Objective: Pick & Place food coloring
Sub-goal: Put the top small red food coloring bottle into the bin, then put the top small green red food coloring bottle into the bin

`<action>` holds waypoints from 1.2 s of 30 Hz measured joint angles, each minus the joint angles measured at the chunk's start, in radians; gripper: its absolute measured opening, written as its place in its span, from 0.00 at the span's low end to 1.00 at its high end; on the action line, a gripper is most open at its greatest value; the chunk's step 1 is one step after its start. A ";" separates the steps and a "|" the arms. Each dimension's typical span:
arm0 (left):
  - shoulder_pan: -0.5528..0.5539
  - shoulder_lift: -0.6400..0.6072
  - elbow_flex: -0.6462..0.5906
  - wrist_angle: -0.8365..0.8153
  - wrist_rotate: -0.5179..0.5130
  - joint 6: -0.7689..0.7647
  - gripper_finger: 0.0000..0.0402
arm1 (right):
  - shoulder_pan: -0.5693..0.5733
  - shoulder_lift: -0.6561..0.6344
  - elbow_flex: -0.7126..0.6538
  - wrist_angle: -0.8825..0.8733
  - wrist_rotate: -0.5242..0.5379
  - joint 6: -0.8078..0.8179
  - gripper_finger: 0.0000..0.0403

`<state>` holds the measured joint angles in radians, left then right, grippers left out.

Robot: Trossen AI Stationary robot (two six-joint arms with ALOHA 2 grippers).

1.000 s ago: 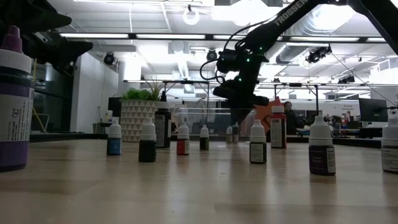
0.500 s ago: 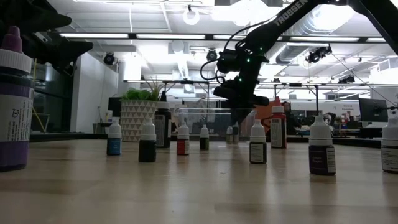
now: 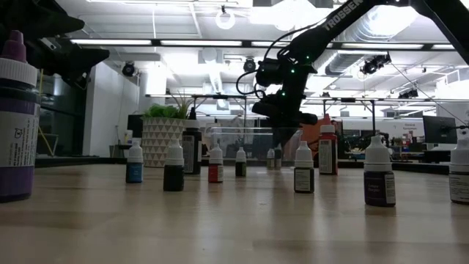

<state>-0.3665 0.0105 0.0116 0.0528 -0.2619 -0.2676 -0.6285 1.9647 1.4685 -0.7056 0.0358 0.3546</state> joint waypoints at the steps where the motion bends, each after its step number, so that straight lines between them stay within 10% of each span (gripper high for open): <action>1: 0.000 0.000 0.000 0.000 0.000 0.000 0.68 | 0.000 0.000 0.000 -0.002 0.000 -0.001 0.17; 36: 0.000 0.000 0.000 0.000 0.000 0.000 0.68 | 0.001 -0.007 0.167 -0.089 0.009 -0.094 0.31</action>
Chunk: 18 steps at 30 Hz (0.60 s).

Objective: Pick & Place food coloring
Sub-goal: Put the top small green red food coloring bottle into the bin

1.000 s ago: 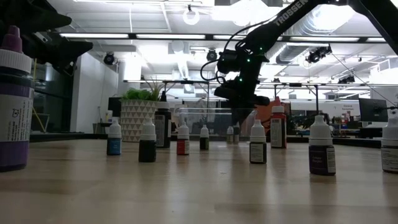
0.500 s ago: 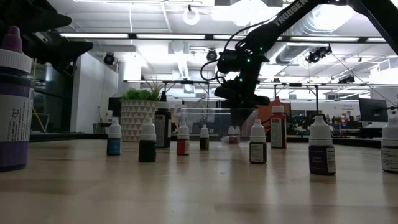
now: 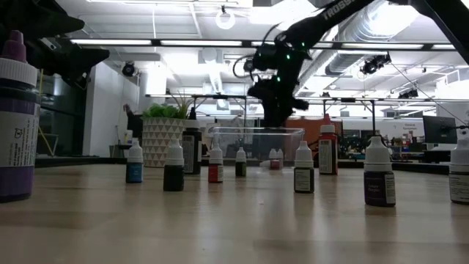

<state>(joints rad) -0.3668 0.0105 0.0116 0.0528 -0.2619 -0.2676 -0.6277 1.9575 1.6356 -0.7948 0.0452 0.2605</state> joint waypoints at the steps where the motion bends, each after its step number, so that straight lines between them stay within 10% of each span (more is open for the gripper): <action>1: 0.000 0.000 0.000 0.000 0.000 0.000 0.68 | 0.001 0.000 0.030 -0.026 0.000 -0.017 0.31; 18: 0.000 0.000 0.000 0.000 0.000 0.000 0.68 | 0.177 -0.003 0.604 -0.516 -0.084 -0.536 0.31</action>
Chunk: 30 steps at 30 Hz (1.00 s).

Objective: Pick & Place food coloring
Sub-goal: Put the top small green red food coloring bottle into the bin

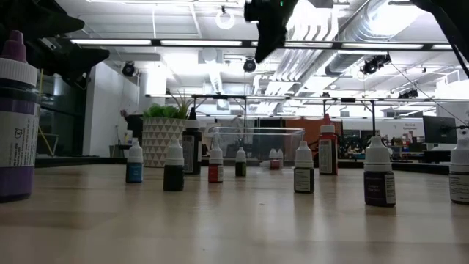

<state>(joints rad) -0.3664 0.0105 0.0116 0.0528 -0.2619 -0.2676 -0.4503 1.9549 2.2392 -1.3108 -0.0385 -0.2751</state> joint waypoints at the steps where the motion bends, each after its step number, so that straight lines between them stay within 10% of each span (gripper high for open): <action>1: 0.000 0.000 0.000 0.000 0.000 0.000 0.68 | 0.017 0.000 0.019 -0.014 0.000 -0.023 0.31; 17: 0.000 0.000 0.000 0.000 0.000 0.000 0.68 | 0.321 0.047 0.028 -0.255 -0.011 0.064 0.39; 30: 0.000 0.000 0.000 0.000 0.000 0.000 0.68 | 0.412 0.050 -0.416 0.162 0.023 0.119 0.54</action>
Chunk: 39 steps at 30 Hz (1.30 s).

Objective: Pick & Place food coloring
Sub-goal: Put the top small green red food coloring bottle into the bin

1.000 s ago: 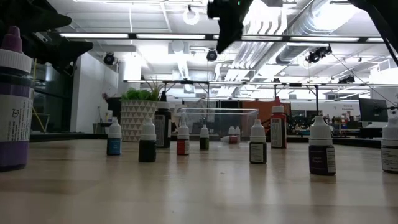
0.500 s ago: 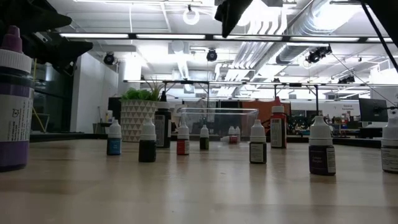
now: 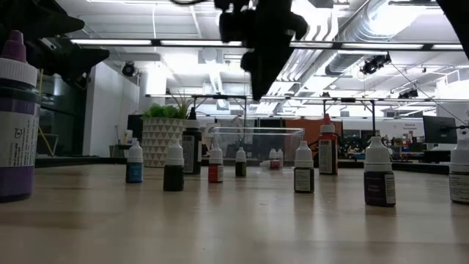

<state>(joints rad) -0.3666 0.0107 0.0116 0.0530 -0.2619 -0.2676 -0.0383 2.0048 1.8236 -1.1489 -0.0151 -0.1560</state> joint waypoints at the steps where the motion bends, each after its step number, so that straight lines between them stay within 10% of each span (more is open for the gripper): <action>1: 0.000 0.000 0.000 0.000 0.000 0.000 0.68 | 0.000 0.000 -0.030 0.048 0.000 0.000 0.54; 14: 0.000 0.000 0.000 0.000 0.000 0.000 0.68 | -0.042 0.023 -0.217 0.346 0.037 0.014 0.54; 39: 0.000 0.000 0.000 0.000 0.000 0.000 0.68 | -0.067 0.101 -0.219 0.382 0.003 0.115 0.49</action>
<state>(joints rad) -0.3665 0.0105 0.0116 0.0532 -0.2619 -0.2676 -0.1051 2.1062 1.6051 -0.7673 -0.0116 -0.0411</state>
